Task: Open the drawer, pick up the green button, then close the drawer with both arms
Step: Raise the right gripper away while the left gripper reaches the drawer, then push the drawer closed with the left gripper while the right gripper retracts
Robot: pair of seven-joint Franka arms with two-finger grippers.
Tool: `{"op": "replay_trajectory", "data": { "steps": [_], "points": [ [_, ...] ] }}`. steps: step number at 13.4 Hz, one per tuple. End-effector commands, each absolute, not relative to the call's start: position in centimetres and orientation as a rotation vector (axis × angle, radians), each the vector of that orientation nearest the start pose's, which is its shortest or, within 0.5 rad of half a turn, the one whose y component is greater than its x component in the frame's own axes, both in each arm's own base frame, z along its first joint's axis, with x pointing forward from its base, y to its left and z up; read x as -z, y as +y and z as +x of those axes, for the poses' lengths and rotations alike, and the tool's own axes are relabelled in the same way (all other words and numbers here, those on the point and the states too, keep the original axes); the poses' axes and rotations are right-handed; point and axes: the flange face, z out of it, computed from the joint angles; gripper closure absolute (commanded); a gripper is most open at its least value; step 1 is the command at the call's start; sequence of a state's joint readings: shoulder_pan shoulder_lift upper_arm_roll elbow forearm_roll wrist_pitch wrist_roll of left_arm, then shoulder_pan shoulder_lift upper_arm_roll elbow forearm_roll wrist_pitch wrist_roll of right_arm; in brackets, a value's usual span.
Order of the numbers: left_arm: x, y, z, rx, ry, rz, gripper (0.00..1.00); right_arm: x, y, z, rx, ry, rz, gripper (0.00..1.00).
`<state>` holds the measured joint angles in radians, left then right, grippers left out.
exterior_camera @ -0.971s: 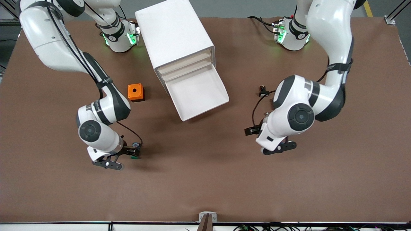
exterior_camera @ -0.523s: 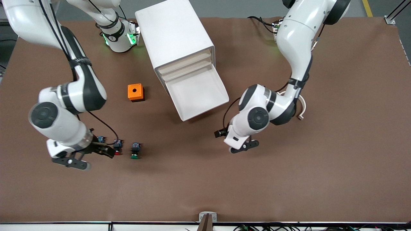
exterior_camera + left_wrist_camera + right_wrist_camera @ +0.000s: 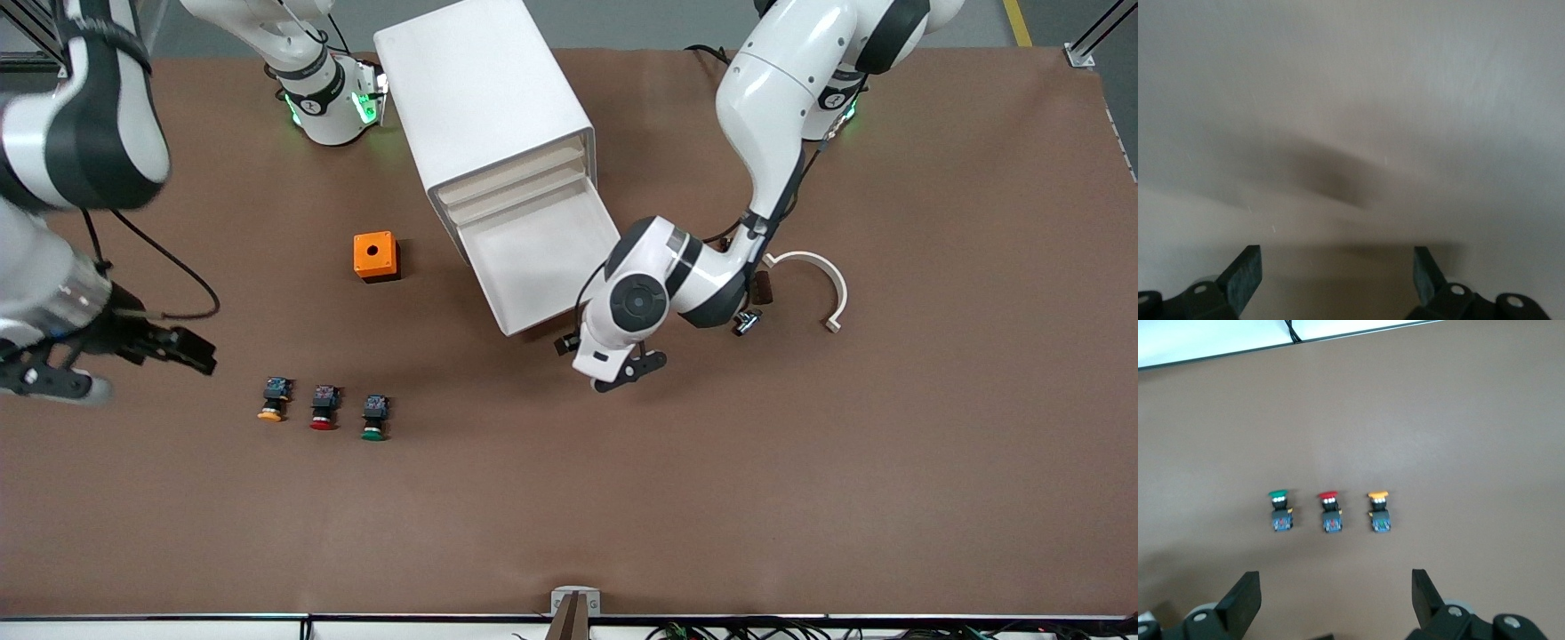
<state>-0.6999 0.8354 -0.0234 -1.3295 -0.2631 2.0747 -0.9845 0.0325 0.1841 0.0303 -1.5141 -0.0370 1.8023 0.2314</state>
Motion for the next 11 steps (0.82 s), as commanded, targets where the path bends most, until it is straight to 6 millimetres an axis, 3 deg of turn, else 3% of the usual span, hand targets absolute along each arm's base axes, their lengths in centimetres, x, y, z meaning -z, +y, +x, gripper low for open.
{"op": "replay_trajectory", "data": {
  "steps": [1, 4, 11],
  "points": [
    [-22.1, -51.1, 51.7, -0.427, -0.636, -3.116, 0.00, -61.2, 3.1, 58.7, 0.167, 0.241, -3.124, 0.00],
    [-21.8, -53.5, 48.1, -0.471, -0.631, -3.064, 0.00, -63.8, 2.4, 56.7, 0.177, 0.258, -3.124, 0.00],
    [-22.4, -58.9, 41.2, -0.630, -0.593, -3.050, 0.00, -64.2, 2.2, 56.4, 0.156, 0.266, -3.129, 0.00]
  ]
}}
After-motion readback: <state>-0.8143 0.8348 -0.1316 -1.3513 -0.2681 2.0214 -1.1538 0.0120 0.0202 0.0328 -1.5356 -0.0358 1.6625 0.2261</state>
